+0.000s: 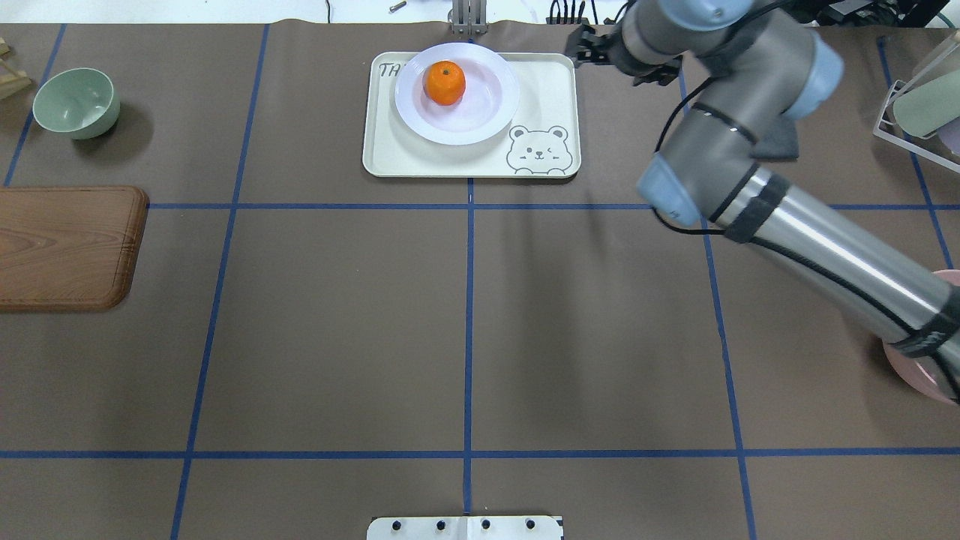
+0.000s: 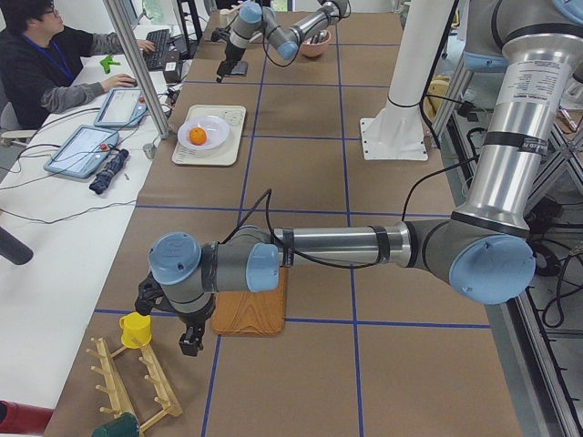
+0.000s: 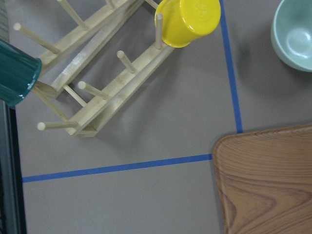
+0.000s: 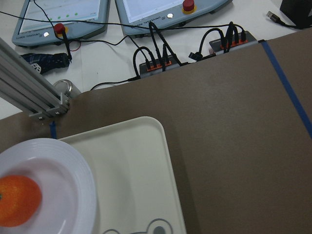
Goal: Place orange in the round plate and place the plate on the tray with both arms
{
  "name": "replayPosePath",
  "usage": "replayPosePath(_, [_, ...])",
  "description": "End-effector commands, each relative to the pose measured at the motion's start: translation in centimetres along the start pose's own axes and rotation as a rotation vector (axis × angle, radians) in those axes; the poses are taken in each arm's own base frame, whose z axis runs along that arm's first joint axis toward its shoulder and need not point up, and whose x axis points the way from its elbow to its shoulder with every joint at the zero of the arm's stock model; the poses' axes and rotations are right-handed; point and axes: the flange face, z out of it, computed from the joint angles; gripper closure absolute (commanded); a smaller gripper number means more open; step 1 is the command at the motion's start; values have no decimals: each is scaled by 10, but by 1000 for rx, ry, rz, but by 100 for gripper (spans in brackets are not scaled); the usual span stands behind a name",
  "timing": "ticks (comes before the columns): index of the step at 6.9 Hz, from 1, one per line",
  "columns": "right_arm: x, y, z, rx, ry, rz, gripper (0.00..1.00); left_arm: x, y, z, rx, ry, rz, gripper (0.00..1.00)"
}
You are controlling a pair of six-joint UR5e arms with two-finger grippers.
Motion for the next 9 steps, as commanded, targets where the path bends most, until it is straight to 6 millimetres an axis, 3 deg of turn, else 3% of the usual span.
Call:
replayPosePath(1, [163, -48, -49, -95, 10, -229, 0, 36, 61, -21, -10, 23, -40, 2])
replayPosePath(2, [229, -53, -78, -137, 33, -300, 0, 49, 77, -31, 11, 19, -18, 2])
replayPosePath(4, [396, -60, -112, -245, 97, -370, 0, 51, 73, -30, 10, 17, -9, 2])
replayPosePath(5, [472, -48, -135, -260, 118, -327, 0, 51, 75, -28, 16, 24, 0, 2])
replayPosePath(6, [528, -23, -149, -272, 131, -271, 0, 48, 76, -25, 2, 20, -19, 2])
replayPosePath(7, [572, 14, -146, -318, 156, -293, 0, 41, 78, -18, -11, 21, -30, 2])
replayPosePath(8, [600, 41, -145, -352, 164, -304, 0, 35, 86, -10, -2, 19, -10, 2])
replayPosePath(9, [613, 47, -153, -348, 169, -303, 0, 29, 87, -5, -7, 20, -27, 2])
